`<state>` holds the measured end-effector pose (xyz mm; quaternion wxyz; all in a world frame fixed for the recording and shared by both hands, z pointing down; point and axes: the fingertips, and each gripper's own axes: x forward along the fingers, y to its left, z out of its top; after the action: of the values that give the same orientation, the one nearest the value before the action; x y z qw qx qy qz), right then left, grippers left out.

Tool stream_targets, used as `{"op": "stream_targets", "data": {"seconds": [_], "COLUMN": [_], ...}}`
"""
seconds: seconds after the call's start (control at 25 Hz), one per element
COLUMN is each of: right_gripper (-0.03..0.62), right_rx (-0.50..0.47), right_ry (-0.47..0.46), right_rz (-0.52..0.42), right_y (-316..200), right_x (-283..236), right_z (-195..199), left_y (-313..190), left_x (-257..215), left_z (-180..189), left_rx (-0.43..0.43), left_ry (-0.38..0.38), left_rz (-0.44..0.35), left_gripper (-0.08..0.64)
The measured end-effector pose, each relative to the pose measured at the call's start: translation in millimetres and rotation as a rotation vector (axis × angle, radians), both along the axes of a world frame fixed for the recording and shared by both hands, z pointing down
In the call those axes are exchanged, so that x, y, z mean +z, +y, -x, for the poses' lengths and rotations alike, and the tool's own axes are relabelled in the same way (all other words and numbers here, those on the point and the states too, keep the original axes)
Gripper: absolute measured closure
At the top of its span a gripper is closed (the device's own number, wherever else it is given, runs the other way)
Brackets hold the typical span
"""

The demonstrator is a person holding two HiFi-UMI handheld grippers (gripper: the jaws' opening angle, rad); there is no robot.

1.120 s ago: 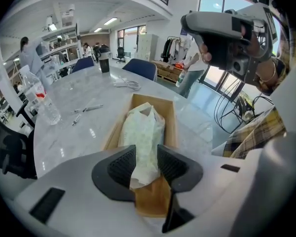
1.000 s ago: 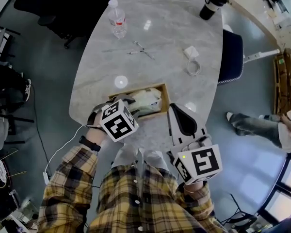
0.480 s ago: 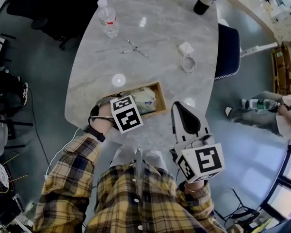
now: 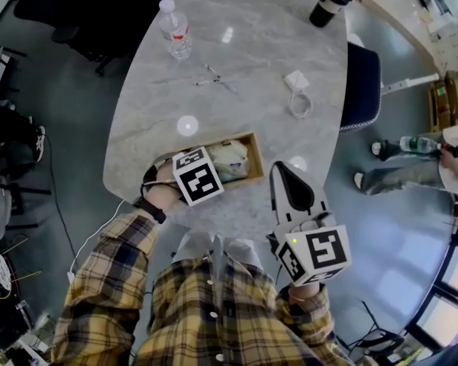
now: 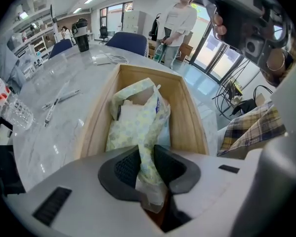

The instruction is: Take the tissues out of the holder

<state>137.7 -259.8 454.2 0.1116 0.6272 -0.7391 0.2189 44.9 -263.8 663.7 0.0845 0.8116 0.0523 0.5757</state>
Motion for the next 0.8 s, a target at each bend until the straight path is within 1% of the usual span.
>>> {"op": "stream_targets", "data": {"seconds": [0.08,0.2,0.44,0.64,0.8], "right_gripper": [0.583,0.583,0.583,0.583,0.583], "right_rx": [-0.002,-0.006,-0.002,-0.013,-0.037], "right_ry": [0.001,0.007,0.022,0.032,0.041], "right_rz": [0.003,0.010,0.015,0.002,-0.018], "right_y": [-1,0,2,1,-3], "right_x": [0,1,-1,-8,-16], "right_z": [2,2,-2,3,10], "left_y": [3,4,5,4,3], "left_x": [0,-2,-12,-27,-42], "left_z": [2,3,2,6,7], "left_rx": [-0.012,-0.036,-0.031,-0.052,-0.061], "left_ry": [0.003,0.021,0.042,0.069,0.095], "left_rz": [0.015,0.003,-0.018,-0.030,-0.059], "left_gripper": [0.478,0.499,0.508,0.509,0.509]}}
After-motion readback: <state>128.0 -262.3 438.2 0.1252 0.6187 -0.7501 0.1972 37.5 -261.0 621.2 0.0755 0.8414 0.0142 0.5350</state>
